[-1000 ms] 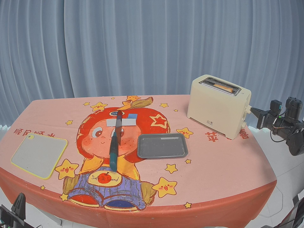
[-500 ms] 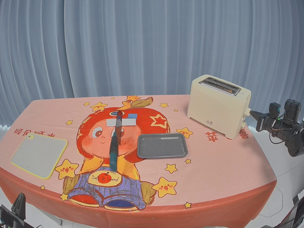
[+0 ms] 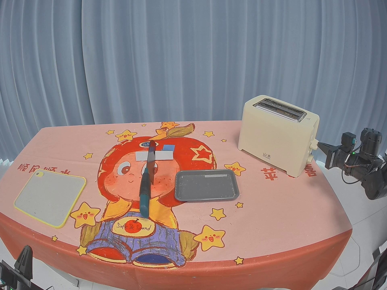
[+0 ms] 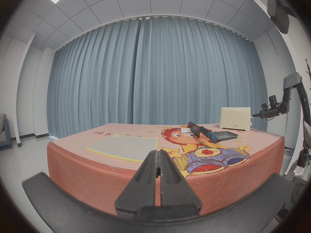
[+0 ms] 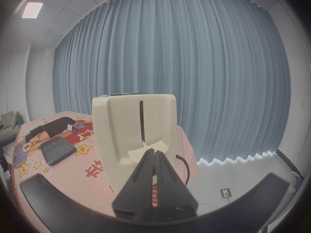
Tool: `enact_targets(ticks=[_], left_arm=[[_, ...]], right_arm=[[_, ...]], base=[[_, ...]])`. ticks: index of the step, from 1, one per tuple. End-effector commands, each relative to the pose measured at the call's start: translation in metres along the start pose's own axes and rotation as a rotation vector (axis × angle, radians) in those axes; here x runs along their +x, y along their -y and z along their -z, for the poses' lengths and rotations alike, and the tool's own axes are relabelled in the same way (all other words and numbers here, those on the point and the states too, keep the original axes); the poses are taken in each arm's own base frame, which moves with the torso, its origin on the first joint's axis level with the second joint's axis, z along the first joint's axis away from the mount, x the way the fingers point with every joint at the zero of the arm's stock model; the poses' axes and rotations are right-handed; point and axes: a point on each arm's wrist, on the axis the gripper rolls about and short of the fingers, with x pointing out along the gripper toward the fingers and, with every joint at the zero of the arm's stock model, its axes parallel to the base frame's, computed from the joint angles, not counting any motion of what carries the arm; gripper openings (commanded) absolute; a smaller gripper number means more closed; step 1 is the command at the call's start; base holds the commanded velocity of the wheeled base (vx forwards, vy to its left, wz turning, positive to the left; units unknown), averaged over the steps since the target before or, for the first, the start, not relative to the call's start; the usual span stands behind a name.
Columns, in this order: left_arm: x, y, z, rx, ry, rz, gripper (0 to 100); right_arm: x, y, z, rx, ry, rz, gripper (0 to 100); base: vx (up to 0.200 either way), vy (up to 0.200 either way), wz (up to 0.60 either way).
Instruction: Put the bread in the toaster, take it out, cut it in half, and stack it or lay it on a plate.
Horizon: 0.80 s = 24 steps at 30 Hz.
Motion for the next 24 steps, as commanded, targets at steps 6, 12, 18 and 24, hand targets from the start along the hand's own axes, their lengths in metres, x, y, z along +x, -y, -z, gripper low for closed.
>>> enact_targets(ticks=[6, 12, 18, 24], left_arm=[[0.000, 0.000, 0.005, 0.000, -0.001, -0.001, 0], [0.000, 0.000, 0.005, 0.000, -0.001, -0.001, 0], [0.000, 0.000, 0.005, 0.000, -0.001, -0.001, 0], [0.000, 0.000, 0.005, 0.000, -0.001, -0.001, 0]], right_arm=[[0.002, 0.000, 0.004, 0.002, -0.014, -0.003, 0], [0.002, 0.000, 0.002, -0.002, -0.009, -0.001, 0], [-0.008, -0.006, -0.014, -0.025, 0.046, -0.007, 0], [-0.017, -0.009, -0.023, -0.037, 0.077, -0.005, 0]], base=[[0.000, 0.000, 0.00], [0.000, 0.000, 0.00], [0.000, 0.000, 0.00], [0.000, 0.000, 0.00]])
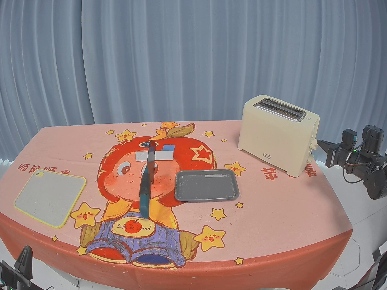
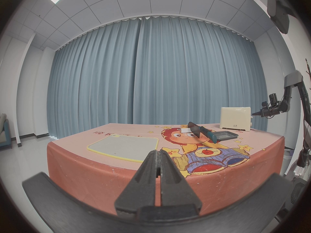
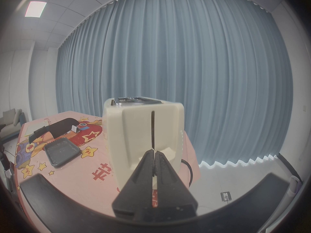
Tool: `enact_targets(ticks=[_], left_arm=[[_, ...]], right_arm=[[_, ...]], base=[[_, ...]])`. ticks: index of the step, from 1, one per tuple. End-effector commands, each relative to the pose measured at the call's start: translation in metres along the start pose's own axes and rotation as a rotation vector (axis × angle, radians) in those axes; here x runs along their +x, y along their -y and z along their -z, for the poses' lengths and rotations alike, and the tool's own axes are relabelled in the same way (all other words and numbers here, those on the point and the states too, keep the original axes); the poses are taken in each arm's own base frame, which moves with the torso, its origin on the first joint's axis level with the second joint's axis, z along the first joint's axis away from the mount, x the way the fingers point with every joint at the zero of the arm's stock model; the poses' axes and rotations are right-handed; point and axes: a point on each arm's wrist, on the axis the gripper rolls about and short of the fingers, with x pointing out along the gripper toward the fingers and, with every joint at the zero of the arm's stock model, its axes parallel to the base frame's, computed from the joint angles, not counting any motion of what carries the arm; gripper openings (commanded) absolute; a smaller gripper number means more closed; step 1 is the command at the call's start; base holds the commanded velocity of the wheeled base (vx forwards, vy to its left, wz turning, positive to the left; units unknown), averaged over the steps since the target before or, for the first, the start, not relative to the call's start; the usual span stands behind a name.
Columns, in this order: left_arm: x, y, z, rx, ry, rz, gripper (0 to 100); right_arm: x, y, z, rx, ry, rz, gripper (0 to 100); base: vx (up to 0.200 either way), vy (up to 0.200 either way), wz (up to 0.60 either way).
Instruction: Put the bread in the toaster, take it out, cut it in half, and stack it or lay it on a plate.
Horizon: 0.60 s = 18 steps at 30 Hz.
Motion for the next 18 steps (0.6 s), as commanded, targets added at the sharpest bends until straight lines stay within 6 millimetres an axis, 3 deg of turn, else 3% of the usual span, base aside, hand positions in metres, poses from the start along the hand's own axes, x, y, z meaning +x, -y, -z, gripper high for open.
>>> enact_targets(ticks=[1, 9, 18], left_arm=[[0.000, 0.000, 0.005, 0.000, -0.001, -0.001, 0], [0.000, 0.000, 0.005, 0.000, -0.001, -0.001, 0], [0.000, 0.000, 0.005, 0.000, -0.001, -0.001, 0]], right_arm=[[-0.009, -0.002, -0.012, -0.017, 0.045, 0.005, 0], [-0.011, -0.004, -0.011, -0.019, 0.041, 0.003, 0], [-0.017, -0.019, -0.015, -0.036, 0.054, -0.038, 0]], base=[[0.000, 0.000, 0.00], [0.000, 0.000, 0.00], [0.000, 0.000, 0.00]])
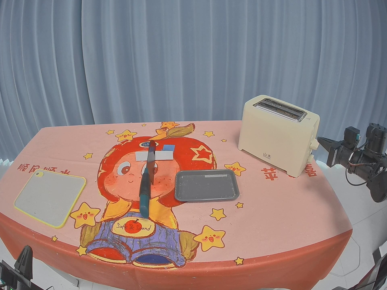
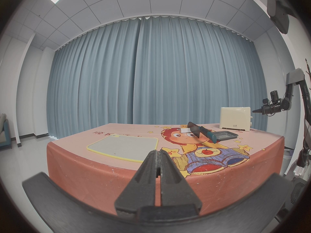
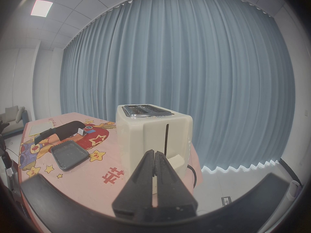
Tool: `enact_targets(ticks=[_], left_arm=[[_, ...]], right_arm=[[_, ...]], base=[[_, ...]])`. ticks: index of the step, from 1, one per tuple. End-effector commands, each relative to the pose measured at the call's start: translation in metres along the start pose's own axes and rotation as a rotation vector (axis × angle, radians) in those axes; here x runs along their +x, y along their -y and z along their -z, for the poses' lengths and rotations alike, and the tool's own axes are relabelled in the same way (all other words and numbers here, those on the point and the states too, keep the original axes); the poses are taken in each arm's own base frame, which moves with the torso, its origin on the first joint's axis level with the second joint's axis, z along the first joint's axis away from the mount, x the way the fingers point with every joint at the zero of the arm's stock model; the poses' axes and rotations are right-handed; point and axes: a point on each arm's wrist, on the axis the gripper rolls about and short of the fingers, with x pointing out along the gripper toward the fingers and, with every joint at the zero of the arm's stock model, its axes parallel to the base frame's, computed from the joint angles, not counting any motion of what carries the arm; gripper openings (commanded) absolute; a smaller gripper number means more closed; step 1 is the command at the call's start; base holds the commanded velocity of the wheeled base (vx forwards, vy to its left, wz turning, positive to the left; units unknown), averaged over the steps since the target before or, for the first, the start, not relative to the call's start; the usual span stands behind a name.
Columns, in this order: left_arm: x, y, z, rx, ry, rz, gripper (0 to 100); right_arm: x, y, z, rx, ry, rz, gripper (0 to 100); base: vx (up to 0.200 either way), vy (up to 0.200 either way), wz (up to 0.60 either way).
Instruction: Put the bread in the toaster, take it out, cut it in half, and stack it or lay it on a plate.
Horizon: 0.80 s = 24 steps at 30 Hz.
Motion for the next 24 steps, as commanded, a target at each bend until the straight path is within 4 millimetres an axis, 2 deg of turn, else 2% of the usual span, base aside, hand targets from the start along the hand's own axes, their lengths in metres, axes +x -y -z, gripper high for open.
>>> enact_targets(ticks=[1, 24], left_arm=[[0.0001, 0.0000, 0.0052, 0.000, -0.001, -0.001, 0], [0.0001, 0.0000, 0.0052, 0.000, -0.001, -0.001, 0]], right_arm=[[-0.0035, -0.0028, -0.0039, -0.007, 0.014, -0.005, 0], [-0.0074, -0.0126, -0.0038, -0.014, 0.012, -0.031, 0]], base=[[0.000, 0.000, 0.00], [0.000, 0.000, 0.00]])
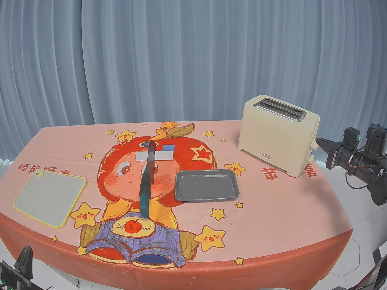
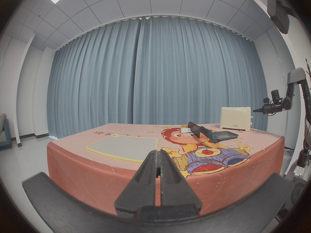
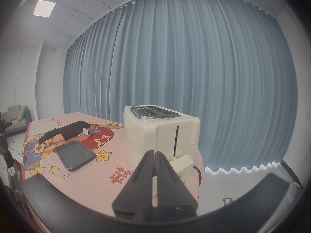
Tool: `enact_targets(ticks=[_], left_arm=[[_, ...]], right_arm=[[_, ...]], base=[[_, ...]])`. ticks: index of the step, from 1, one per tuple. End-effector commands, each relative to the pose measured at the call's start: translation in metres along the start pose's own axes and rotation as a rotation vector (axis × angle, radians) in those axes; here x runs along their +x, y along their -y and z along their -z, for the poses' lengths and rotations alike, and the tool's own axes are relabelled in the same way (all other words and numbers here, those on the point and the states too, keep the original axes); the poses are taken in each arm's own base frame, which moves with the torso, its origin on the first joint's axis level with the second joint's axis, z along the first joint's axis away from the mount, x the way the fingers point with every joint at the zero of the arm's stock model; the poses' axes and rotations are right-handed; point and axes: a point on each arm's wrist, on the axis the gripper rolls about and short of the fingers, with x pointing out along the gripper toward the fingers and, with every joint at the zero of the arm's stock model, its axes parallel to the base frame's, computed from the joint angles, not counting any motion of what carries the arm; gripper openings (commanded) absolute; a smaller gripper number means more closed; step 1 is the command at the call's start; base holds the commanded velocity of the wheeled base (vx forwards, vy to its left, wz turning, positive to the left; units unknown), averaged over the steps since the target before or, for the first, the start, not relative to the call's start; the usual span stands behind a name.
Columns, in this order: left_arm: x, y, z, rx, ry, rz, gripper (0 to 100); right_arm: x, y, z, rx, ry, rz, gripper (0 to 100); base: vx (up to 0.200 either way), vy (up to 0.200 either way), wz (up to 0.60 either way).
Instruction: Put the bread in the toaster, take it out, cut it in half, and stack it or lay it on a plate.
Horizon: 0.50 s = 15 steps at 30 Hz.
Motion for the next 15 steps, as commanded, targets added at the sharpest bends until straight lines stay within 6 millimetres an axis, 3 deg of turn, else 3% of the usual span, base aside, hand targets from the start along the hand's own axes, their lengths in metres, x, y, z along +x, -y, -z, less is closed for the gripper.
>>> enact_targets(ticks=[1, 15], left_arm=[[0.0001, 0.0000, 0.0052, 0.000, -0.001, -0.001, 0], [0.0001, 0.0000, 0.0052, 0.000, -0.001, -0.001, 0]], right_arm=[[-0.0023, -0.0015, -0.0028, -0.004, 0.011, -0.002, 0], [-0.0044, 0.0023, -0.0075, -0.026, 0.066, 0.014, 0]], base=[[0.000, 0.000, 0.00], [0.000, 0.000, 0.00]])
